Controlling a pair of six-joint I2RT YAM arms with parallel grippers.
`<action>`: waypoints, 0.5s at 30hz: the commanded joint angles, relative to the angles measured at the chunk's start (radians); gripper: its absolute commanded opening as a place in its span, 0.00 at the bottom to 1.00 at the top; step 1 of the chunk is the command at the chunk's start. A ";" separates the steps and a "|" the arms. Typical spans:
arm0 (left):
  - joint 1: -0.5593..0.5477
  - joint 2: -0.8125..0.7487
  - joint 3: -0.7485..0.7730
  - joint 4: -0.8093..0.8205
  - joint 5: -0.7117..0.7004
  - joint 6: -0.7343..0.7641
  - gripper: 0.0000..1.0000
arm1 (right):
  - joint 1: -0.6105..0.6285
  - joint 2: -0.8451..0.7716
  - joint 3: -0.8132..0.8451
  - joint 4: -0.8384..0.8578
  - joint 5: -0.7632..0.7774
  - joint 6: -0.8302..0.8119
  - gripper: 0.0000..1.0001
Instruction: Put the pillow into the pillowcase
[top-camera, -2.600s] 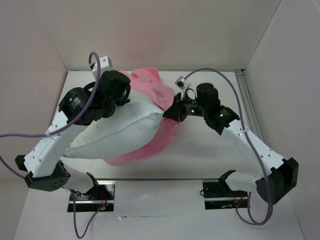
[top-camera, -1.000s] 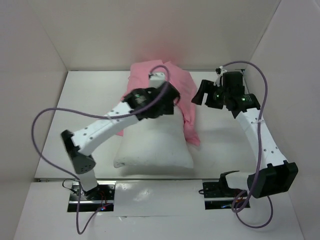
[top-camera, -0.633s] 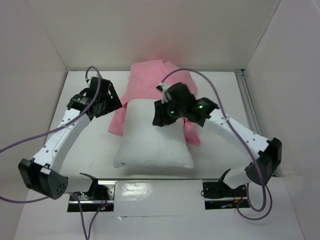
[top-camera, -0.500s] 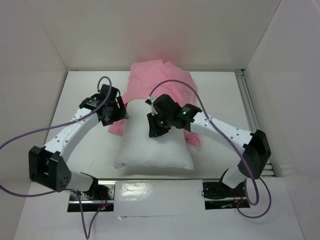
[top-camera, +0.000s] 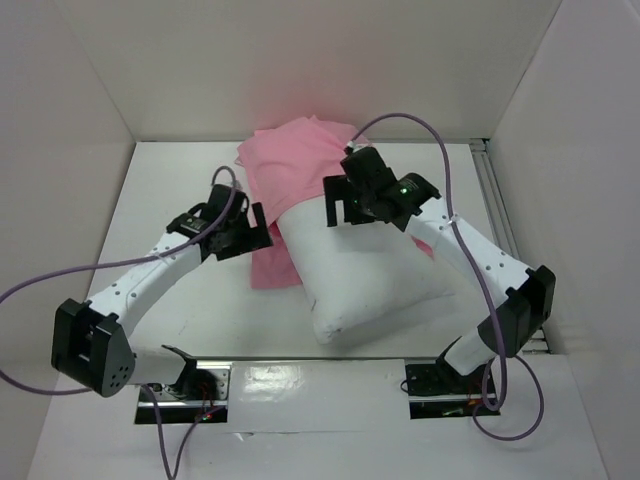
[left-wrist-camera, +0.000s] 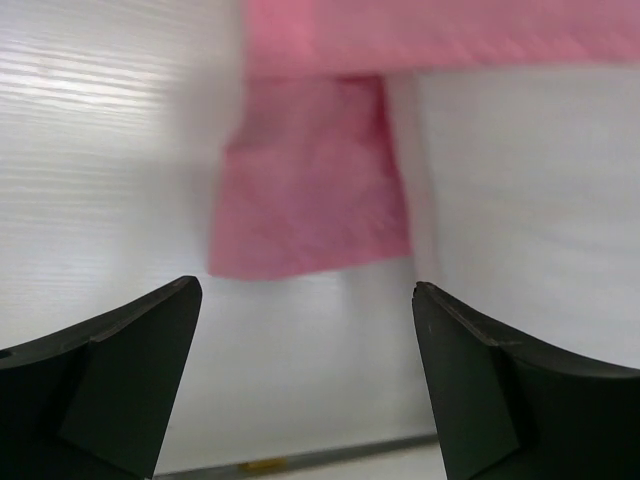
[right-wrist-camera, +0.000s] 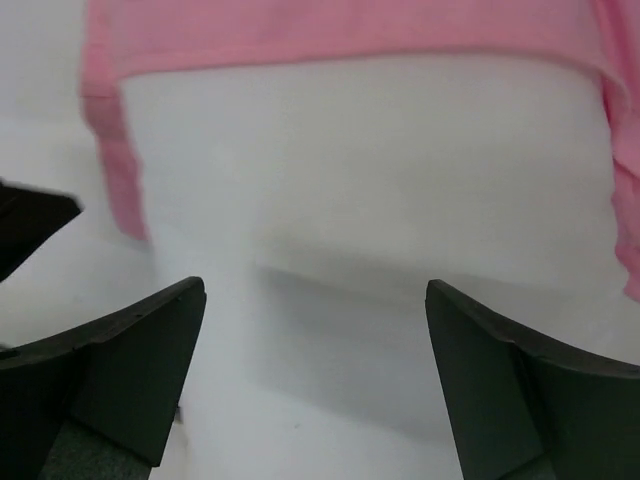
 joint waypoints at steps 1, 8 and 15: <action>0.108 -0.051 -0.102 0.109 0.048 0.059 1.00 | 0.113 0.015 0.146 -0.045 0.081 -0.033 0.99; 0.128 0.058 -0.181 0.243 0.034 0.059 1.00 | 0.236 0.234 0.292 -0.120 0.192 -0.042 1.00; 0.128 0.190 -0.234 0.418 0.120 0.059 1.00 | 0.245 0.343 0.269 -0.151 0.262 -0.042 1.00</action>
